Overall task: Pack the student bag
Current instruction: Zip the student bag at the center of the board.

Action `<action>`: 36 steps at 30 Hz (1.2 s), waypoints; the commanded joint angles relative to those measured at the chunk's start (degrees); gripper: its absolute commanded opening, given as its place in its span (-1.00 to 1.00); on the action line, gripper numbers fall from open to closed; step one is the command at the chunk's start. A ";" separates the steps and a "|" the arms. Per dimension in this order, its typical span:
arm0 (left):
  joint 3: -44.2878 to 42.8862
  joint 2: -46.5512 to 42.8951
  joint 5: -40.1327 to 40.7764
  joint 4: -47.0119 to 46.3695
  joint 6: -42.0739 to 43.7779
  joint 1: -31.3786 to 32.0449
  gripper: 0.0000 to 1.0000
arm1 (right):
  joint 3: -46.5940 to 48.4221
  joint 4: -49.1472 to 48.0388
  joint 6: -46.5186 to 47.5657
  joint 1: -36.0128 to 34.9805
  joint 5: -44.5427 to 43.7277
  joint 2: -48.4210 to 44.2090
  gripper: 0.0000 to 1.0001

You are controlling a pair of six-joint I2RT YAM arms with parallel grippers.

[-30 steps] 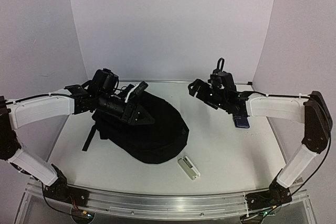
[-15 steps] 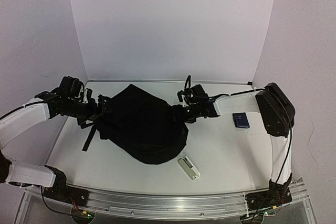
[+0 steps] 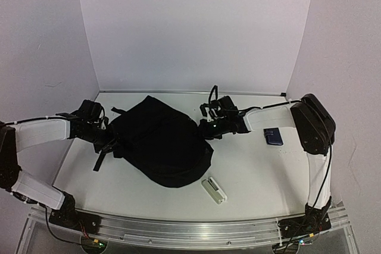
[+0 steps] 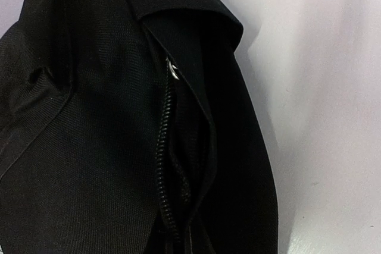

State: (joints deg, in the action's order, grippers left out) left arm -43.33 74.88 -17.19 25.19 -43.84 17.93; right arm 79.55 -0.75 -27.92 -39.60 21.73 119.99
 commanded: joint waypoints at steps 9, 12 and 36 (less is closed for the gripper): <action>-18.29 23.46 -7.90 -27.45 6.78 -0.40 -0.69 | -8.36 0.31 -2.60 -7.30 1.92 -10.96 -1.00; -26.56 31.01 -11.11 -30.26 10.63 -0.85 -0.72 | -8.42 0.32 -4.51 -10.92 -0.37 -12.09 -1.00; -15.92 13.29 -1.23 -9.05 17.42 -3.14 0.75 | -3.31 12.73 -1.66 -9.19 -12.31 -16.28 0.01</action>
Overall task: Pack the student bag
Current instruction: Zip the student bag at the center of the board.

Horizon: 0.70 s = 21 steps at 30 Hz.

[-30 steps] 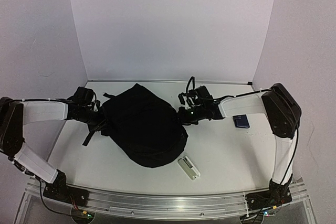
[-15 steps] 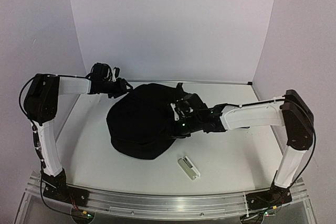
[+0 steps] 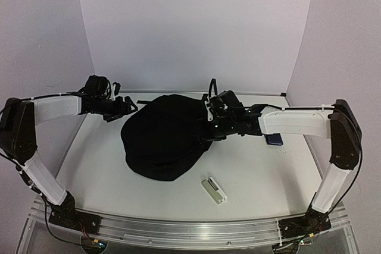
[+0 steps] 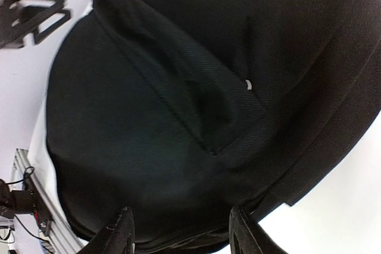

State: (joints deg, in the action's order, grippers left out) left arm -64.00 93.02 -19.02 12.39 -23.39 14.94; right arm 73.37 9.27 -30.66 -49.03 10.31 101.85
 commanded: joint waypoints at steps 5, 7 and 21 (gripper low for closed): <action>9.38 -8.88 -1.76 4.62 -5.84 -0.15 0.75 | 2.04 4.40 0.70 0.26 -0.87 2.52 -0.03; 10.30 -9.84 -1.72 5.13 -6.39 -0.16 0.69 | 1.56 4.38 0.37 0.30 0.08 2.72 -0.08; 3.73 -18.78 5.09 7.01 6.24 14.85 0.63 | -4.43 4.54 -9.63 0.28 -6.27 3.61 -0.32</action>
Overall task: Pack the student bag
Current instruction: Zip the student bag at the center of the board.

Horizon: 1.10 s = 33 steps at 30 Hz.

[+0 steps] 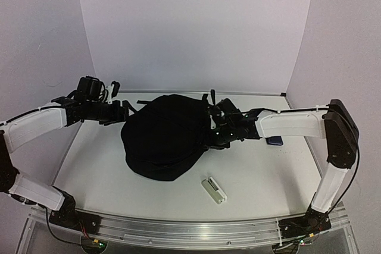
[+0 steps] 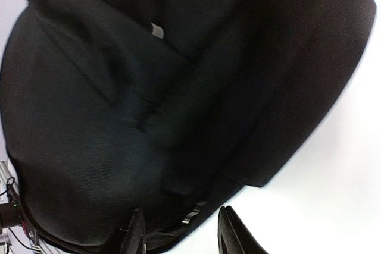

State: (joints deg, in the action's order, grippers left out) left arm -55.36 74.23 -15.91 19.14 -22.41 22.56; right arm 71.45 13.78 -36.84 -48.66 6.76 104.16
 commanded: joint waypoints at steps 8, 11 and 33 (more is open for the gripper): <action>-9.62 7.97 -1.30 -5.49 8.14 20.96 0.63 | -6.90 -6.18 -6.90 0.02 0.00 0.06 -0.80; -12.40 13.73 0.19 -4.94 9.38 24.72 0.64 | -9.62 -9.91 -8.19 0.91 1.96 -0.35 -0.99; -17.33 31.04 -3.59 -14.07 -2.72 30.64 0.03 | -24.46 -31.79 -16.70 6.77 17.37 -9.81 -1.00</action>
State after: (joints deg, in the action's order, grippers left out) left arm -70.50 102.17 -18.34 6.64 -22.21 53.45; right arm 47.88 -14.47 -51.86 -42.19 22.82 96.25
